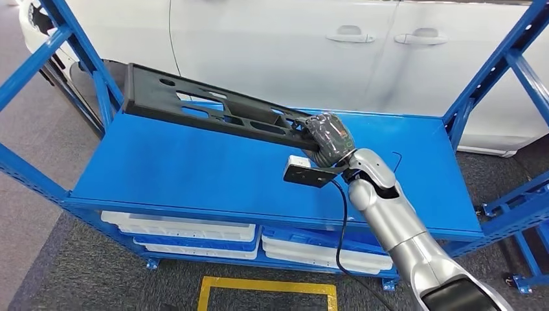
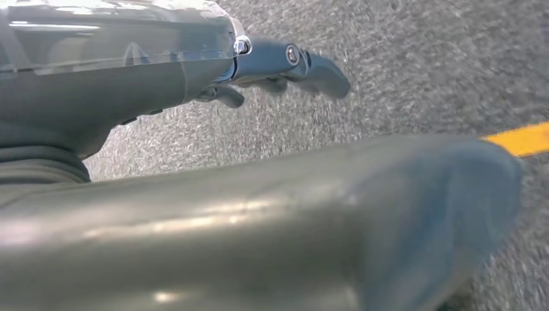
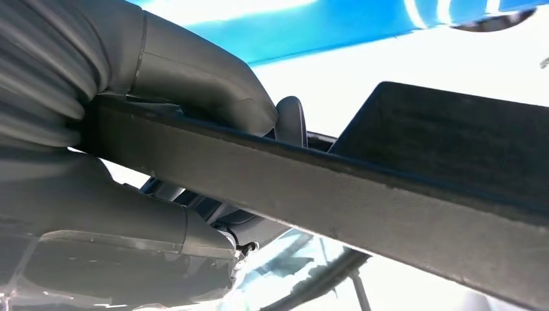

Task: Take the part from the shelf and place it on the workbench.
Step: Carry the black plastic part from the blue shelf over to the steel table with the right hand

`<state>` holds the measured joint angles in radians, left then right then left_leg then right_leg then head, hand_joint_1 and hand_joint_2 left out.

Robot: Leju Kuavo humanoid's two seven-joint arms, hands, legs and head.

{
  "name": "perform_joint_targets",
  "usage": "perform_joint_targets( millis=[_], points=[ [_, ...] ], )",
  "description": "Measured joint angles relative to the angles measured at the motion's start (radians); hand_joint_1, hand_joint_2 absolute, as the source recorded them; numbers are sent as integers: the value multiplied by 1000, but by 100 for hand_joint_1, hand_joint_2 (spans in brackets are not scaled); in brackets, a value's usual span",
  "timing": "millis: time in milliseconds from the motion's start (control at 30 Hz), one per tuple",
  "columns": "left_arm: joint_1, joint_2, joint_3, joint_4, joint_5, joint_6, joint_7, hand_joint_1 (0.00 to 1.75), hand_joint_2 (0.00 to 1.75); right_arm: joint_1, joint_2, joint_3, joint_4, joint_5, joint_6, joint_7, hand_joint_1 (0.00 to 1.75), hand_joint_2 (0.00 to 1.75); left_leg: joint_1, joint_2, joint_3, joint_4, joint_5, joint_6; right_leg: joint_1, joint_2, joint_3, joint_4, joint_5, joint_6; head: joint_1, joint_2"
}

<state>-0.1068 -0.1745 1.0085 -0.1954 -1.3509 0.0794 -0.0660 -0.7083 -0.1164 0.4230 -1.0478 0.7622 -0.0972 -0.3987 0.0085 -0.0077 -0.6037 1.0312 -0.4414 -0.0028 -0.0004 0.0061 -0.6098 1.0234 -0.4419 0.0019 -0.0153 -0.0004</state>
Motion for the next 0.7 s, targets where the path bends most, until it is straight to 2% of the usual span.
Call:
perform_joint_targets(
  millis=[67, 100, 133, 200, 233, 267, 300, 333, 367, 433, 467, 500, 600, 667, 700],
  points=[
    [3, 0, 1, 0, 3, 0, -1, 0, 0, -4, -14, 4, -58, -56, 37, -10, 175, 175, 2, -1, -1, -5, 4, 13, -1, -1, -4, 6, -6, 11, 0, 0],
    [4, 0, 1, 0, 4, 0, -1, 0, 0, -5, -20, 6, -85, -89, 54, -18, 175, 175, 3, 0, 0, -8, 6, 19, -3, -1, -12, 25, -21, 16, 0, 0],
    [4, -1, 1, 0, 5, 0, -2, 0, 0, -7, -25, 7, -110, -120, 68, -26, 175, 175, 5, 0, 1, -11, 8, 23, -4, -1, -29, 64, -46, 20, 0, 0],
    [4, -2, 2, 0, 7, 1, -3, 0, 0, -2, -32, 11, -158, -183, 94, -43, 175, 175, 5, 1, 1, -12, 8, 28, -6, -1, -87, 193, -110, 26, 0, 0],
    [4, -2, 2, 0, 7, 1, -4, 0, 0, 6, -34, 13, -182, -213, 107, -50, 175, 175, 5, 1, 1, -12, 8, 29, -7, -2, -115, 252, -131, 28, 0, 0],
    [5, -2, 2, 0, 8, 1, -4, 0, 0, 15, -36, 16, -205, -240, 120, -56, 175, 175, 5, 1, 1, -12, 8, 29, -7, -2, -132, 289, -138, 29, 0, 0],
    [5, -2, 2, 0, 8, 1, -4, 0, 0, 22, -37, 19, -225, -263, 131, -60, 175, 175, 5, 0, 2, -12, 7, 29, -7, -2, -138, 298, -132, 29, 0, 0],
    [5, -2, 2, 0, 8, 2, -5, 0, 0, 28, -39, 22, -244, -286, 143, -62, 175, 175, 5, 0, 2, -12, 7, 29, -7, -2, -128, 276, -112, 27, 0, 0],
    [5, -3, 2, 0, 8, 2, -6, 0, 0, 31, -41, 25, -261, -309, 157, -65, 175, 175, 5, -1, 4, -12, 6, 28, -7, -2, -105, 227, -83, 25, 0, 0],
    [5, -4, 2, 0, 8, 3, -10, 0, 0, 34, -44, 29, -303, -369, 191, -71, 175, 175, 3, -1, 5, -10, 3, 24, -4, -1, -41, 92, -22, 16, 0, 0],
    [5, -4, 2, 0, 8, 4, -12, 0, 0, 36, -45, 30, -326, -404, 212, -75, 175, 175, 1, -1, 5, -9, 2, 21, -2, -1, -17, 38, -4, 12, 0, 0],
    [5, -5, 2, 0, 8, 4, -14, 0, 0, 40, -46, 31, -349, -435, 231, -79, 175, 175, 0, -1, 5, -9, 0, 16, 1, -1, -4, 9, 1, 7, 0, 0],
    [6, -5, 2, 0, 9, 4, -18, 0, 0, 57, -50, 32, -405, -503, 276, -87, 175, 175, 0, 0, 5, -7, -4, 1, 1, 0, 1, -6, 0, -6, 0, 0],
    [5, -5, 2, 0, 11, 4, -23, 0, 0, 66, -52, 33, -436, -539, 302, -93, 175, 175, 1, 1, -11, 34, -34, -10, -5, -1, 6, -13, 4, -17, 0, 0],
    [5, -5, 2, 0, 13, 4, -27, 0, 44, 74, -52, 34, -452, -560, 314, -97, 175, 175, 3, 1, -33, 85, -64, -14, -6, -2, 8, -14, 4, -21, 0, 0]
  ],
)
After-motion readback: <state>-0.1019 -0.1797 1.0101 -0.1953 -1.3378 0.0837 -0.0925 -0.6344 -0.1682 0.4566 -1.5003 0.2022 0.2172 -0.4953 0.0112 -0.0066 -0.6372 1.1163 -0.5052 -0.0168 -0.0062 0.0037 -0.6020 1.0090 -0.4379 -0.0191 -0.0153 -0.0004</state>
